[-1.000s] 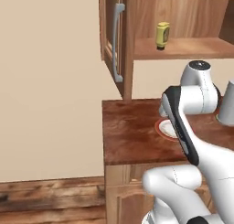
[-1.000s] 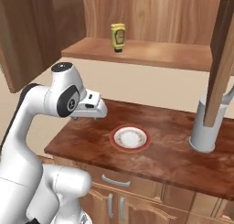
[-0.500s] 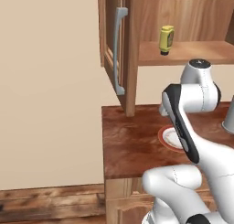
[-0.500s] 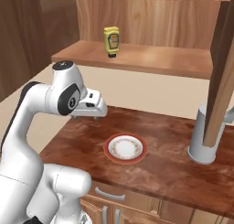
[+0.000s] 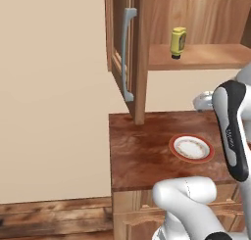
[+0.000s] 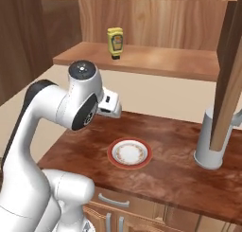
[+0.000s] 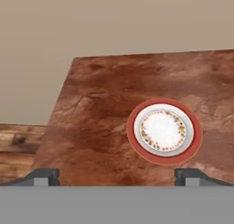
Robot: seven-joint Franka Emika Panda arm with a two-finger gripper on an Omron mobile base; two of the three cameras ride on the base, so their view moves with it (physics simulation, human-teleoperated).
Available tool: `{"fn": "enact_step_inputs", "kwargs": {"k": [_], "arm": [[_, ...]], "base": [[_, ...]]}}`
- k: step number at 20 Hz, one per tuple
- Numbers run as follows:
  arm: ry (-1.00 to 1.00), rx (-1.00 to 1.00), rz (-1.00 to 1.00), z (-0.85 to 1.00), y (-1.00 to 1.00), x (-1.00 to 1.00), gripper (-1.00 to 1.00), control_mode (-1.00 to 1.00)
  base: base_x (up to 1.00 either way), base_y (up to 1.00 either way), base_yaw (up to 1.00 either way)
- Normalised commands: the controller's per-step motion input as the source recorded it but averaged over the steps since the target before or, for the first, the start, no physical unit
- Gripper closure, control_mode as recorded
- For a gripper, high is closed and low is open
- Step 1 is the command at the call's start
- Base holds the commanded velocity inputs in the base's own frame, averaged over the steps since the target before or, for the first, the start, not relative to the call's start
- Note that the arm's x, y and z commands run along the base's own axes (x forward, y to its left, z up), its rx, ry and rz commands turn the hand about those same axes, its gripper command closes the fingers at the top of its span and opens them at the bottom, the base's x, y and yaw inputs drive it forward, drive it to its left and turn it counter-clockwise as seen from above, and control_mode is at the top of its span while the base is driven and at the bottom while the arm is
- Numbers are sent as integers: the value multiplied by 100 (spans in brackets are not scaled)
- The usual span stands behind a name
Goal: Move the hot dog bun to the plate on the dining table and place the condiment next to that plate. Then navigate to the fridge and take the sausage and place it on the plate as well.
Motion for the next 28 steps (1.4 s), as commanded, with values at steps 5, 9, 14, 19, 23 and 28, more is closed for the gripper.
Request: {"fn": "enact_step_inputs", "kwargs": {"k": [5, 9, 14, 19, 23, 28], "arm": [[-26, 1, 0, 91, 7, 0, -100, -100], [-2, -6, -1, 96, 24, 27, -100, -100], [3, -4, 0, 86, 18, 63, -100, -100], [6, -1, 0, 55, 2, 91, -100, -100], [0, -1, 0, 14, 1, 66, -100, -100], [-6, -6, -4, 0, 9, 54, -100, -100]], "base": [[0, 0, 0], [0, 0, 0], [0, 0, 0], [0, 0, 0], [0, 0, 0], [0, 0, 0]]}}
